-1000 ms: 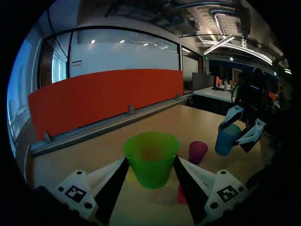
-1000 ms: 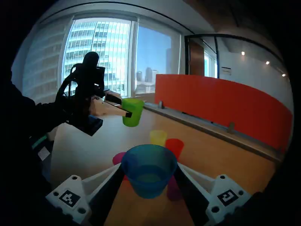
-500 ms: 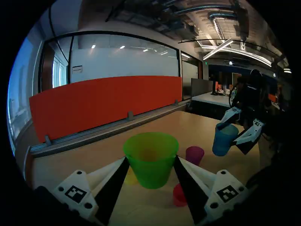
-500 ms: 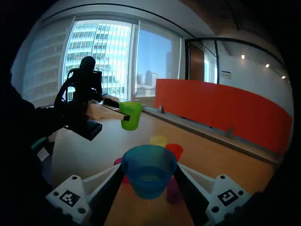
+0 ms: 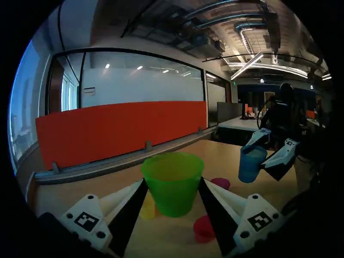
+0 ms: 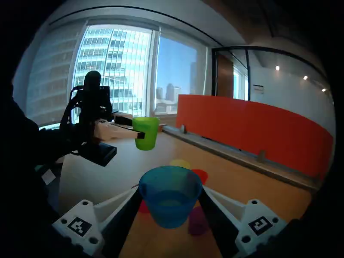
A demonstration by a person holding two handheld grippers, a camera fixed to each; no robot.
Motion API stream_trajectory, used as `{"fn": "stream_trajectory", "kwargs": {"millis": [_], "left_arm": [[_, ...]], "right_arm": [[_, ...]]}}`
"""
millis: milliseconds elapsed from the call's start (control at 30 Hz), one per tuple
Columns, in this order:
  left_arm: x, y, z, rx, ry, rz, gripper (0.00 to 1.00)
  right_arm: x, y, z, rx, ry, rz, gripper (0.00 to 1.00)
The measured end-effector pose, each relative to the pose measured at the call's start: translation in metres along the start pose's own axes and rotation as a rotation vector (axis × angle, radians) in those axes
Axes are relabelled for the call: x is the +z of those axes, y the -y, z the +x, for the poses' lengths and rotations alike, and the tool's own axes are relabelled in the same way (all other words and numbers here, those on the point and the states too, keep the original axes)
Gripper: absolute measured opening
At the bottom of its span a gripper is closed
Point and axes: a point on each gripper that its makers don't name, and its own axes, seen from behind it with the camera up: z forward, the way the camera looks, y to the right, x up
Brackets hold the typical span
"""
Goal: Pour water
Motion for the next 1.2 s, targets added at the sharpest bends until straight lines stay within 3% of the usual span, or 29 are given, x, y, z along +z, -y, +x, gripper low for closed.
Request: {"fn": "stream_trajectory", "kwargs": {"millis": [400,1200], "left_arm": [[-0.004,-0.011,0.006,0.014,-0.043,-0.012,0.83],[-0.017,-0.029,0.001,0.011,-0.065,-0.038,0.83]], "right_arm": [[0.002,-0.001,0.006,-0.002,-0.014,0.007,0.90],[0.009,-0.014,0.031,0.003,-0.047,0.007,0.91]]}}
